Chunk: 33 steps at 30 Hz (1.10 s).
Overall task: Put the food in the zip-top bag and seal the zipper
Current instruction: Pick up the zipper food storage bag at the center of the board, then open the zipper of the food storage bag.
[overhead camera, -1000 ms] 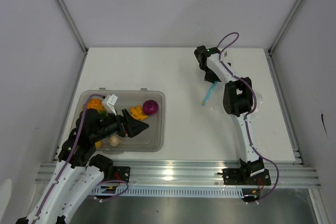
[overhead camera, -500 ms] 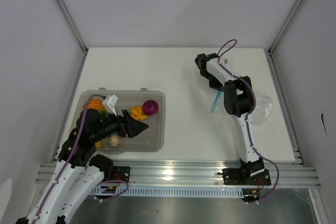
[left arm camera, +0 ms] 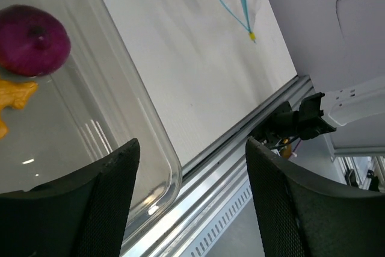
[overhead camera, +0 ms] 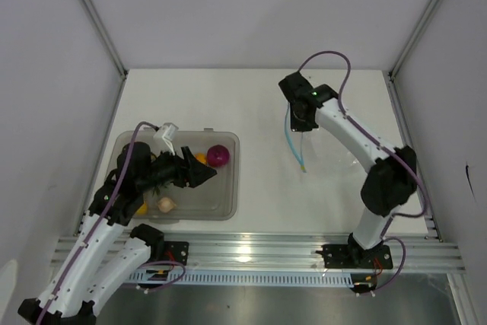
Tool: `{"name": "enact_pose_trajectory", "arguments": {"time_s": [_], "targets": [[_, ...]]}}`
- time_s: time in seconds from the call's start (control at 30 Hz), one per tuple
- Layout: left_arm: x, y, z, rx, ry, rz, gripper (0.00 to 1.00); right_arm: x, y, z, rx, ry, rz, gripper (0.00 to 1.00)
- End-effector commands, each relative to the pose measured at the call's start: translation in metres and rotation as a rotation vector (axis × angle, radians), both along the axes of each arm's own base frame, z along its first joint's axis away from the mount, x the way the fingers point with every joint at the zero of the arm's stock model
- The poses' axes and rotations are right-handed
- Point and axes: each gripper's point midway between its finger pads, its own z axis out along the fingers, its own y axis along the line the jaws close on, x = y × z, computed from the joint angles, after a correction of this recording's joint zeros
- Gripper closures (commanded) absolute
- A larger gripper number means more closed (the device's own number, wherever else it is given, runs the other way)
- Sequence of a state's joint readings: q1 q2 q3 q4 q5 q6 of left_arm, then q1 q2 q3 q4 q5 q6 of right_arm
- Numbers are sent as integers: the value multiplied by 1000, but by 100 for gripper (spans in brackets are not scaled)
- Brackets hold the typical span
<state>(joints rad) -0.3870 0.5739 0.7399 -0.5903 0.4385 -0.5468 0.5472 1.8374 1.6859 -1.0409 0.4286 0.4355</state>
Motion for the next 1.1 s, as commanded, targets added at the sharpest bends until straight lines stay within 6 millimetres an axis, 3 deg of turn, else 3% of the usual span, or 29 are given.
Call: {"name": "enact_pose_trajectory", "arguments": {"time_s": [0.0, 0.03, 0.1, 0.17, 0.4, 0.63, 0.8, 0.93, 1.07], "targets": [[9, -23, 16, -47, -20, -119, 28, -15, 31, 27, 235, -46, 155, 100], [10, -31, 20, -68, -13, -145, 29, -24, 36, 41, 284, -65, 184, 100], [13, -46, 11, -56, 54, -181, 30, -35, 43, 45, 325, -67, 214, 100], [21, -56, 14, -45, 55, -173, 30, -44, 52, 64, 409, -112, 241, 100], [42, -108, 17, -60, 135, -185, 29, -79, 85, 74, 493, -135, 352, 100], [60, -139, -10, -1, 213, -168, 29, -99, 93, 79, 450, -147, 386, 100], [70, -150, -26, 47, 232, -156, 30, -108, 90, 90, 455, -170, 378, 100], [75, -154, -35, 63, 243, -153, 38, -112, 88, 96, 461, -173, 383, 100], [81, -159, -31, 66, 224, -162, 58, -114, 89, 95, 454, -168, 388, 100]]}}
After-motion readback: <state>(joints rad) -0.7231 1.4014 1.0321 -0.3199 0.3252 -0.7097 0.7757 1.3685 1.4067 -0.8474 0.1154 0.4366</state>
